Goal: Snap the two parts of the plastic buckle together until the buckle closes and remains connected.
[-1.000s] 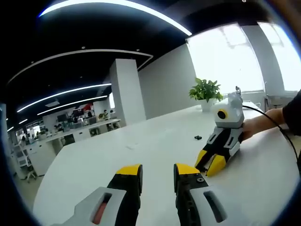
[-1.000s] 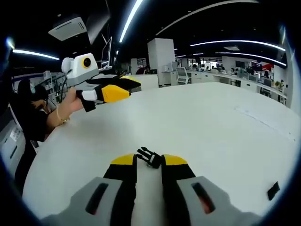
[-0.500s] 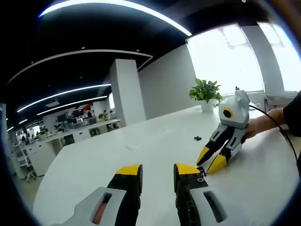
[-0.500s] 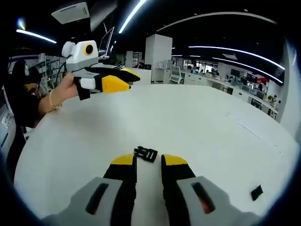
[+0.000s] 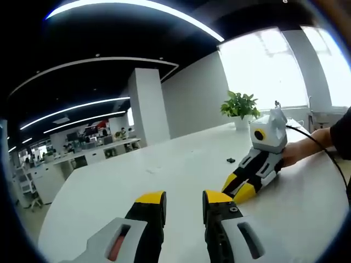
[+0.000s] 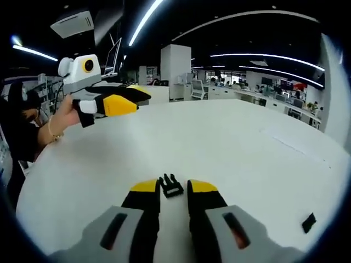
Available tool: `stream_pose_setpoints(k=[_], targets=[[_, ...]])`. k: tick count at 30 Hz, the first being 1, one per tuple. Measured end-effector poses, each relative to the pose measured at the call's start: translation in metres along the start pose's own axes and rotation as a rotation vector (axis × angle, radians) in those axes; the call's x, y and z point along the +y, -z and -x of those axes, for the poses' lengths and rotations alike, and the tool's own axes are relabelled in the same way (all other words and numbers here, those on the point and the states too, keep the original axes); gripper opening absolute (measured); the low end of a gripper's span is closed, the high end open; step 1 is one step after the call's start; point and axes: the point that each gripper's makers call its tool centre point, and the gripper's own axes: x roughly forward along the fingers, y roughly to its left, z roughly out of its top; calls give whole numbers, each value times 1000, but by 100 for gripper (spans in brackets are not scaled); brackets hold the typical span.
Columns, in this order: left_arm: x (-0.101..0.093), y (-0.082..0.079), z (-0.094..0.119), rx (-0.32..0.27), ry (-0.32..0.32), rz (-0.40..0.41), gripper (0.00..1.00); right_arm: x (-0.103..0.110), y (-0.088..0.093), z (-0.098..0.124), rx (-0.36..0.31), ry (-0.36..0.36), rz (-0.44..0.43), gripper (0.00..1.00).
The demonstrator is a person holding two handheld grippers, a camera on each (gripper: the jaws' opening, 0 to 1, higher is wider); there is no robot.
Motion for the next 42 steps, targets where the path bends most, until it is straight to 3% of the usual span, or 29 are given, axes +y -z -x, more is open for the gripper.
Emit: stream_pose_setpoints(k=[14, 22, 36, 40, 42], targets=[[-6, 8, -3, 33, 20, -1, 26, 18, 3, 11, -8, -36, -62, 20], [-13, 19, -5, 70, 69, 109, 26, 39, 2, 15, -10, -73, -69, 20], [-29, 29, -10, 105, 123, 78, 26, 63, -4, 7, -21, -132, -22, 20], [-36, 34, -13, 118, 145, 81, 26, 50, -7, 17, -66, -76, 2, 20], [-40, 36, -15, 123, 156, 85, 26, 34, -4, 26, -66, -24, 12, 20]])
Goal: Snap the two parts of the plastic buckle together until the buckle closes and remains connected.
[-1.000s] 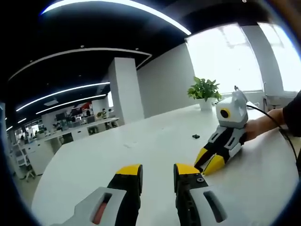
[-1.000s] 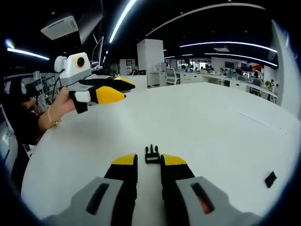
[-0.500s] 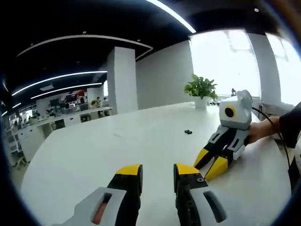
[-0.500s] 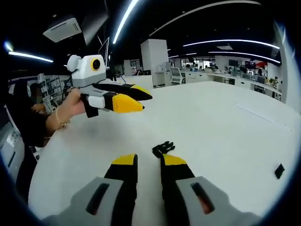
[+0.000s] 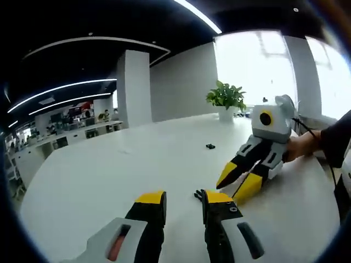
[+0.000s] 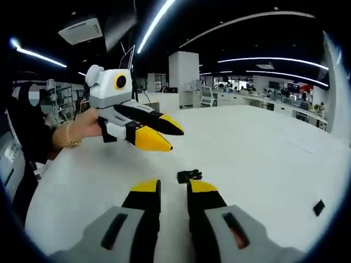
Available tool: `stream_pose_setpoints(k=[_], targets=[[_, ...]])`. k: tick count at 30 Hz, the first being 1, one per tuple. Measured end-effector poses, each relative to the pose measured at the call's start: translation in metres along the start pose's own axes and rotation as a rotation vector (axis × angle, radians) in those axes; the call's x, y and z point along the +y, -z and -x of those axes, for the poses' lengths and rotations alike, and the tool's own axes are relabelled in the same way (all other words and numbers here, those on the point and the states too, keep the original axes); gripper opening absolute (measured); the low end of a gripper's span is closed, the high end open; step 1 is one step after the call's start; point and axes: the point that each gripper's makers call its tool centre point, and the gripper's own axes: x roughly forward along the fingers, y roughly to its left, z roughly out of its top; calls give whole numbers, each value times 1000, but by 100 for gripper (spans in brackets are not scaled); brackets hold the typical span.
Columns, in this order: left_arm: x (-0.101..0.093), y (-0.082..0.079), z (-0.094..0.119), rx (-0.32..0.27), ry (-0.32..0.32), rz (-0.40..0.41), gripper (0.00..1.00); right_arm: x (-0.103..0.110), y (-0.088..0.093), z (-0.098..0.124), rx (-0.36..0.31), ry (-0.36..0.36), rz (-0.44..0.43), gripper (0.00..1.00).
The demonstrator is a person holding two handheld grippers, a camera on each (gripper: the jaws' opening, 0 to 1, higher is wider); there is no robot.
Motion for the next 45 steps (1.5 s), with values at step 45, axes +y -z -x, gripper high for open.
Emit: stream_pose_setpoints(k=[45], targets=[[-24, 22, -36, 99, -26, 55, 21, -195, 37, 118, -93, 528, -317, 16]])
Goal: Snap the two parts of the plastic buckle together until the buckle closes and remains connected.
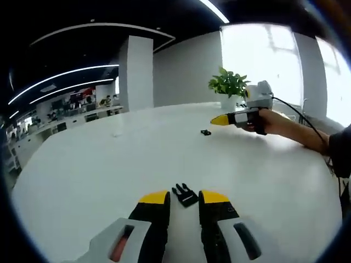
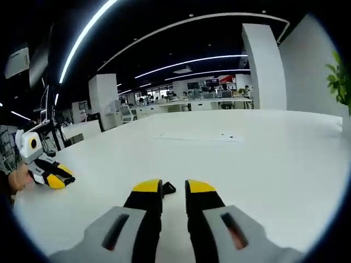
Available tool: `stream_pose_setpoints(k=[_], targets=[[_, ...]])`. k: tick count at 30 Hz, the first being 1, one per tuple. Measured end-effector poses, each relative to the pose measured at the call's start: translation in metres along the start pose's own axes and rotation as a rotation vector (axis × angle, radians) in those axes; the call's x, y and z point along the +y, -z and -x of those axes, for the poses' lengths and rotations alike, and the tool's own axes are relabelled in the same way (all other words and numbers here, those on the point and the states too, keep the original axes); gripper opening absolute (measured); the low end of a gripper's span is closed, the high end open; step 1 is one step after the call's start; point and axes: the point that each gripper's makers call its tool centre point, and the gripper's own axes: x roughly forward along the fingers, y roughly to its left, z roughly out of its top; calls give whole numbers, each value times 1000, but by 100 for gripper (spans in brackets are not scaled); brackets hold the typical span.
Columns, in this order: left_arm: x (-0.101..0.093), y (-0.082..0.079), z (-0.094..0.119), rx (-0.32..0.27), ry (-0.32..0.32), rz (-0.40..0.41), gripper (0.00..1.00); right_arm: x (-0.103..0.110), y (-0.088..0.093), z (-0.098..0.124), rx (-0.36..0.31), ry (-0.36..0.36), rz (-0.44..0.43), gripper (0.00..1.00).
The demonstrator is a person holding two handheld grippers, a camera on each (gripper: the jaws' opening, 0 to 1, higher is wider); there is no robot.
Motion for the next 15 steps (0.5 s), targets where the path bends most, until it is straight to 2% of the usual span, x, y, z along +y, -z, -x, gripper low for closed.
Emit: stream_pose_setpoints(k=[3, 8, 15], targets=[[0, 0, 0, -1, 2, -2, 20, 7, 10, -5, 45, -12, -19, 17], [1, 0, 0, -3, 9, -1, 19, 10, 8, -8, 43, 12, -4, 18], [2, 0, 0, -9, 16, 2, 18, 15, 14, -15, 79, 7, 35, 18]])
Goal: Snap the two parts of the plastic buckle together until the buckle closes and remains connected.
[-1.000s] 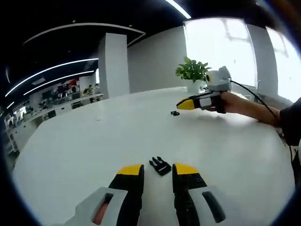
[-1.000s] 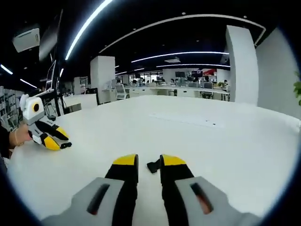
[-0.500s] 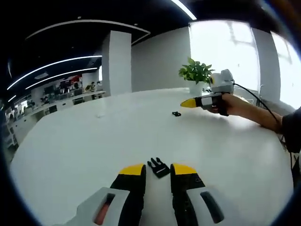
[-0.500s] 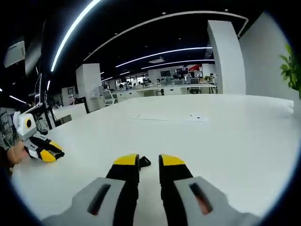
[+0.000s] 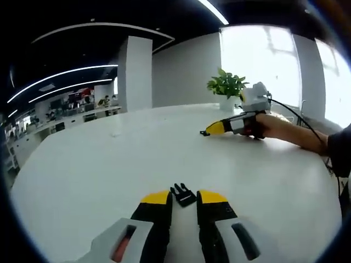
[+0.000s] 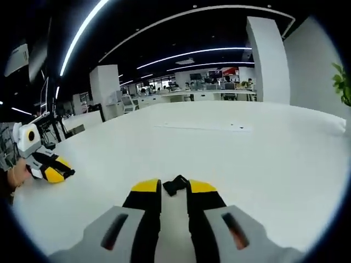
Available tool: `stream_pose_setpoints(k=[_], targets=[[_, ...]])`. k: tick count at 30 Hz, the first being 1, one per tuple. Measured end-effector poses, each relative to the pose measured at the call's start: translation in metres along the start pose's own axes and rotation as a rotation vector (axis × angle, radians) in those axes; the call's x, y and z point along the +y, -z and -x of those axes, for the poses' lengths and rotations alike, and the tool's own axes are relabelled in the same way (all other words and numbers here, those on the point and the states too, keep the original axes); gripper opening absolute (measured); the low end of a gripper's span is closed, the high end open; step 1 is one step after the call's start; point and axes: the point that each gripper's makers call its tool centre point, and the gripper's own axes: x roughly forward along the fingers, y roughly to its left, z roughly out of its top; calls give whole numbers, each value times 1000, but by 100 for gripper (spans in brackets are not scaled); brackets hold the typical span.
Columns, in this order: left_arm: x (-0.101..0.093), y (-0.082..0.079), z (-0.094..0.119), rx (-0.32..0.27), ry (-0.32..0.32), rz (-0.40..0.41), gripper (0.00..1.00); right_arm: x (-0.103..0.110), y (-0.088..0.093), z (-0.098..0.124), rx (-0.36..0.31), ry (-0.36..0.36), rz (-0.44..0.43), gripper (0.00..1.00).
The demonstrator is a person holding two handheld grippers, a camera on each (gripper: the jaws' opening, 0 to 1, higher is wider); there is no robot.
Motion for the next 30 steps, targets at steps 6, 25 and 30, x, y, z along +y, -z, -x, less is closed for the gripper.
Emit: stream_pose_setpoints(k=[6, 25, 30], targets=[[0, -1, -1, -6, -1, -13, 16, 4, 4, -2, 19, -20, 16, 17], [1, -1, -1, -17, -16, 2, 19, 2, -12, 8, -74, -54, -46, 17], [2, -1, -2, -17, -24, 6, 17, -20, -15, 11, -94, -54, -71, 17]])
